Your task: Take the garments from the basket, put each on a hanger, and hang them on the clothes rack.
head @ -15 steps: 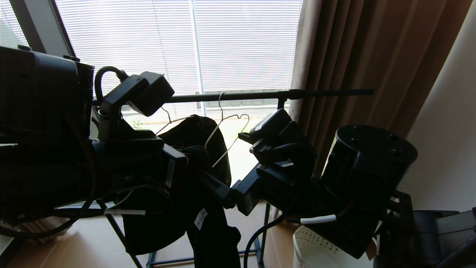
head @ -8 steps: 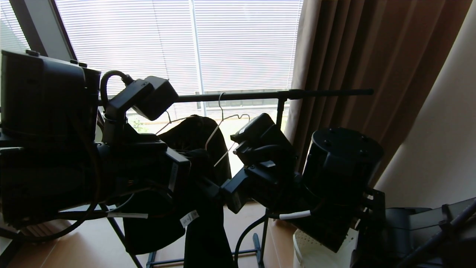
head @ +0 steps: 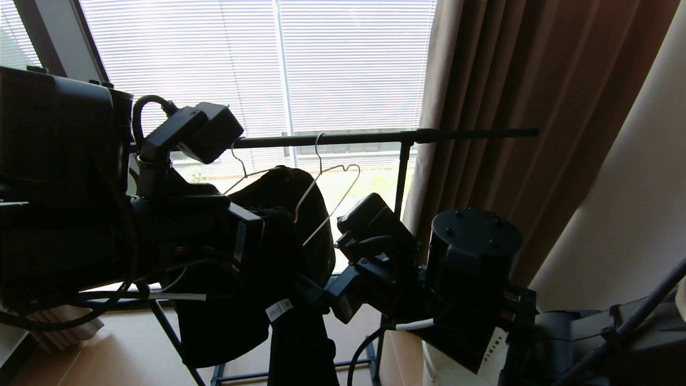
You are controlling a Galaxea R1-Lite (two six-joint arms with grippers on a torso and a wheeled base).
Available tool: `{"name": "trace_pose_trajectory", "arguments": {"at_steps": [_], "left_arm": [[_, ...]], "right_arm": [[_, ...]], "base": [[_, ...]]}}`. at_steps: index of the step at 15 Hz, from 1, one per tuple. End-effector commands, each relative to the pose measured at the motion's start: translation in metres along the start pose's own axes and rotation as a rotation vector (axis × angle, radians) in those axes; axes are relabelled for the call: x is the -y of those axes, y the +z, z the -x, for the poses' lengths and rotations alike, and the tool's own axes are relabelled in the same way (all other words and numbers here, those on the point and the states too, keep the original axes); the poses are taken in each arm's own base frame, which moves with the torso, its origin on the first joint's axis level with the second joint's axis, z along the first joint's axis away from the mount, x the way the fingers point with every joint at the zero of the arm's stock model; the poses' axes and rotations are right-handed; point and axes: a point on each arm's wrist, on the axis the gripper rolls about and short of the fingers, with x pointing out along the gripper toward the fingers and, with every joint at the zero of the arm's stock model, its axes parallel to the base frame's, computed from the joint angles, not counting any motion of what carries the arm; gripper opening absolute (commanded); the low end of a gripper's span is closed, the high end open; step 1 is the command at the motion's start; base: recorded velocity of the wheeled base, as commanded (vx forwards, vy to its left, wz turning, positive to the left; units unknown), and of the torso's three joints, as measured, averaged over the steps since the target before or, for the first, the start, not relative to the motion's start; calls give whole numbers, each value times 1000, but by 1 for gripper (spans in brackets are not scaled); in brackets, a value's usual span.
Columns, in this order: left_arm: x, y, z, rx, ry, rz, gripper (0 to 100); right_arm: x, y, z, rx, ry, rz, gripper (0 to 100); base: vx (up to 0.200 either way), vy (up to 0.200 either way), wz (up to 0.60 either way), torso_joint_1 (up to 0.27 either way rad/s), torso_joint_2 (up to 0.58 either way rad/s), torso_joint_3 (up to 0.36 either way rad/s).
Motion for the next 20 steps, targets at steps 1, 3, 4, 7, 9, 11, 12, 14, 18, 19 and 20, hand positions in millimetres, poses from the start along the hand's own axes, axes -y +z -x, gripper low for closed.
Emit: {"name": "trace_pose_trajectory", "arguments": {"at_steps": [1,3,4,7,9,11,12,14,18,19,20], "left_arm": [[-3,0,-3,-4,11,4,0],[-2,3,-6,28,9,3,0],[-3,5,-13,47,10,2,0],[-2,12,-18,60,8,0,0],[-2,16,-21,70,5,-7,0],[-2,18,-26,70,-16,-9,0],[-2,18,-26,69,-23,-9,0],[-2,16,-26,64,-23,-9,0],[-2,17,-25,66,-21,-7,0],[-2,17,-25,66,-21,-7,0],[-2,16,-26,62,-21,-7,0]], "right_arm": [[7,1,29,-12,1,-2,100],[6,-11,33,-52,35,2,100],[5,-17,35,-62,61,1,100],[8,-23,28,-38,47,1,100],[15,-32,21,-62,23,-1,100],[21,-41,16,-87,10,-5,100],[22,-47,11,-96,21,-5,100],[26,-54,5,-98,11,-8,100],[35,-65,-1,-118,-13,-13,100],[35,-68,-2,-125,-12,-13,100],[33,-69,-3,-130,-8,-12,100]], "base": [[0,0,0,0,0,0],[0,0,0,0,0,0],[0,0,0,0,0,0],[0,0,0,0,0,0],[0,0,0,0,0,0],[0,0,0,0,0,0],[0,0,0,0,0,0],[0,0,0,0,0,0],[0,0,0,0,0,0],[0,0,0,0,0,0],[0,0,0,0,0,0]]}}
